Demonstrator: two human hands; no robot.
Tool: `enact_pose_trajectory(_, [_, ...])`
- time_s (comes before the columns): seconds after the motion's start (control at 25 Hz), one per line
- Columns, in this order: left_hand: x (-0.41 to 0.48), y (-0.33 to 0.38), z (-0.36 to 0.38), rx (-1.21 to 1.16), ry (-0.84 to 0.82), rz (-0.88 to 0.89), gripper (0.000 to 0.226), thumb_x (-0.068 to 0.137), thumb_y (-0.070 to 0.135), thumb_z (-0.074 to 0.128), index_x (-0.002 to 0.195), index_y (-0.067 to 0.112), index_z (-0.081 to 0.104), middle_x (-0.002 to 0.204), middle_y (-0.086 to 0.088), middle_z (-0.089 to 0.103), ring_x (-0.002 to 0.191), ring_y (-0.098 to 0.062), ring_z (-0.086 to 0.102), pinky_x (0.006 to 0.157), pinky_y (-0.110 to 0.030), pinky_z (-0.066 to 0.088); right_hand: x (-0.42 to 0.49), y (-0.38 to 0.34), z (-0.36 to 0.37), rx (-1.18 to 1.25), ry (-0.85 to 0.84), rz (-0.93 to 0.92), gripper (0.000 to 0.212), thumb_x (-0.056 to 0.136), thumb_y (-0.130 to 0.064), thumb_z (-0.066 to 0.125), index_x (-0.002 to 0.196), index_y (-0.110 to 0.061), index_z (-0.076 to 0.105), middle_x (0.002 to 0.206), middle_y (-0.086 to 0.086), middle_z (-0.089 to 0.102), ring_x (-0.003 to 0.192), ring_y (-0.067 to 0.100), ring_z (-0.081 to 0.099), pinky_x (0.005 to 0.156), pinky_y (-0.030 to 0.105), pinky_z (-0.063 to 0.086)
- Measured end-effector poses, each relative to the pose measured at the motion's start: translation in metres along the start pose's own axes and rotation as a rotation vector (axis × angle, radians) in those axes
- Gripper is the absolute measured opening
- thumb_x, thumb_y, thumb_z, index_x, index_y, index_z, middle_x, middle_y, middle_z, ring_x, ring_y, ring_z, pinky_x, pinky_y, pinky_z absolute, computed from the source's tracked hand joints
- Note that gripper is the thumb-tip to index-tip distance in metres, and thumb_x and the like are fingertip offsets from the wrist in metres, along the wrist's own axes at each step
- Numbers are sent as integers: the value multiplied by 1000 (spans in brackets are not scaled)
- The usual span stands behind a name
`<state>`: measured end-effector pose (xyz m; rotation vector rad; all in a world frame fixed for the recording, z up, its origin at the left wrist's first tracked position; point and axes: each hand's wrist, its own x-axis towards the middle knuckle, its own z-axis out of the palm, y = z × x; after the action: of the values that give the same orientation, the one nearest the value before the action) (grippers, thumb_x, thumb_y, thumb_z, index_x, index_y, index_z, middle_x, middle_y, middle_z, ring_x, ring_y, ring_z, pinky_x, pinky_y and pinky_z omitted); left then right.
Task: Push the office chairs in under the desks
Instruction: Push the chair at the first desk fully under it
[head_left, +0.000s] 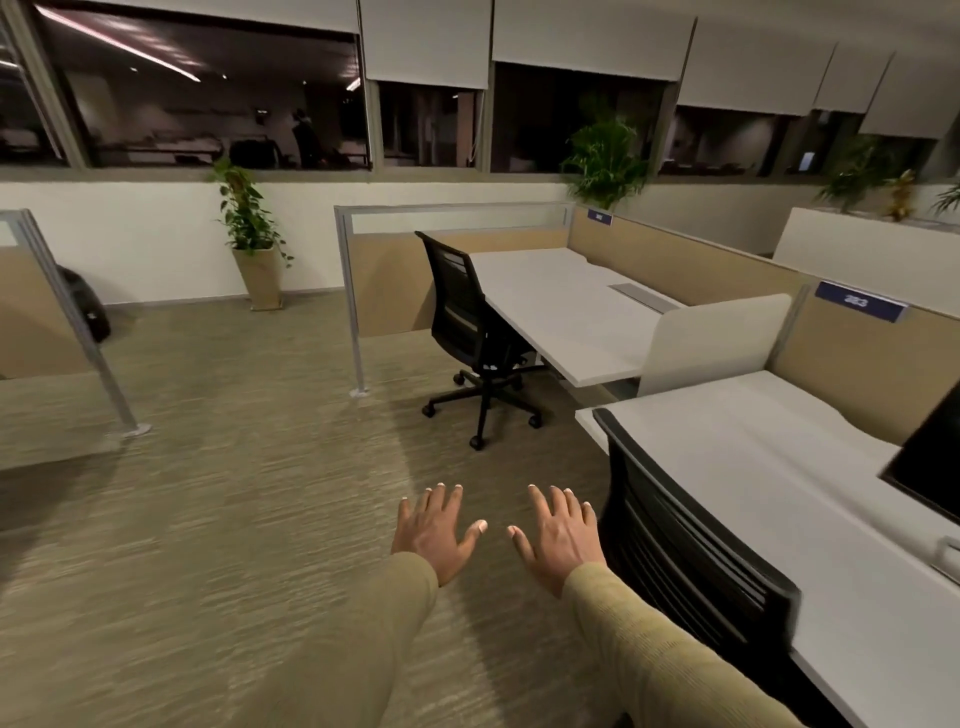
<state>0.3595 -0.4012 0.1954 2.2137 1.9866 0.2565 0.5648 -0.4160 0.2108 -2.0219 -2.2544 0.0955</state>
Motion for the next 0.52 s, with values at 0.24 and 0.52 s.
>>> enact_pose_trajectory(0.24, [140, -112, -35, 34, 10, 38, 78, 96, 69, 24, 159, 23, 17, 166, -7, 20, 152, -26, 17, 123, -54, 7, 154, -80, 1, 63, 39, 28, 78, 96, -68, 23, 158, -23, 10, 163, 14, 20, 151, 30, 13, 121, 50, 12])
enact_pose_trajectory(0.52, [245, -200, -56, 69, -18, 52, 77, 97, 68, 23, 158, 23, 18, 165, -7, 21, 152, -26, 18, 122, -54, 7, 275, -154, 28, 49, -29, 2, 79, 95, -68, 23, 158, -21, 10, 162, 14, 22, 150, 31, 15, 121, 50, 13])
